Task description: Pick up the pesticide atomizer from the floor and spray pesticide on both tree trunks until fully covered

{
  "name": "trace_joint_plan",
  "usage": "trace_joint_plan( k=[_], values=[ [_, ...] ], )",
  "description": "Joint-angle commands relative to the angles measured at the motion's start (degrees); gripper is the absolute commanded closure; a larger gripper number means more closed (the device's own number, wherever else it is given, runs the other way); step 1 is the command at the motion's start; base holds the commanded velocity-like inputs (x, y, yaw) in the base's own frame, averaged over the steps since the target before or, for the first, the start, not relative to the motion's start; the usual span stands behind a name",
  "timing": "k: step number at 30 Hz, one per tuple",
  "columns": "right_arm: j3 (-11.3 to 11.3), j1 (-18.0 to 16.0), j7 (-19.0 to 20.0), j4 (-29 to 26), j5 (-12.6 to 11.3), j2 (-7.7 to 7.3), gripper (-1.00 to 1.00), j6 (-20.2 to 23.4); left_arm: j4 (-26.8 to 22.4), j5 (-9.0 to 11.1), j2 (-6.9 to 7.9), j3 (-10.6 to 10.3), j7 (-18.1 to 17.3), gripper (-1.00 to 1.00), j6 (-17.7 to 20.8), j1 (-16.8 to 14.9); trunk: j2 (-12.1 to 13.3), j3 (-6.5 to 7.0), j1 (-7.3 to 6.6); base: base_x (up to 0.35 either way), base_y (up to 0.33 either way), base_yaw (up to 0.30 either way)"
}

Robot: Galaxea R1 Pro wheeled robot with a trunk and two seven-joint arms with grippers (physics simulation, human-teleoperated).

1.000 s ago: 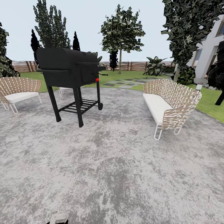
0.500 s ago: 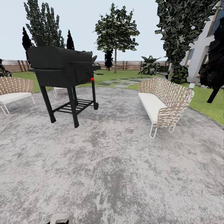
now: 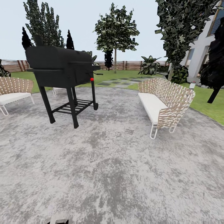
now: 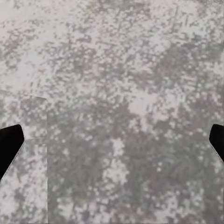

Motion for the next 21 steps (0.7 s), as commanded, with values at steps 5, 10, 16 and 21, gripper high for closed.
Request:
trace_joint_plan(
  k=[5,10,16,21],
  values=[
    [-0.1,0.0,-0.3,0.1,0.1,0.01,-1.0,-0.3,0.1,0.1,-0.1,0.2,0.1,-1.0,-0.3,0.0,0.0,-0.05,0.01,0.315,0.0,0.0],
    [-0.1,-1.0,-0.3,-0.3,0.2,0.01,-1.0,-0.2,0.2,0.1,-0.13,0.1,0.0,-1.0,-5.3,0.4,0.0,-0.05,0.01,0.335,0.0,0.0],
    [0.0,-7.0,-0.3,0.0,0.2,0.14,-1.0,0.3,-0.5,0.1,-0.13,0.1,-0.1,-1.0,-10.8,2.4,0.0,-0.05,0.01,0.337,0.0,0.0],
    [2.5,-8.2,-0.1,1.3,1.0,1.44,-1.0,0.5,-0.8,0.0,-0.17,0.1,0.0,-1.0,-12.3,3.1,0.0,-0.05,0.01,0.337,0.027,0.0]
  ],
)
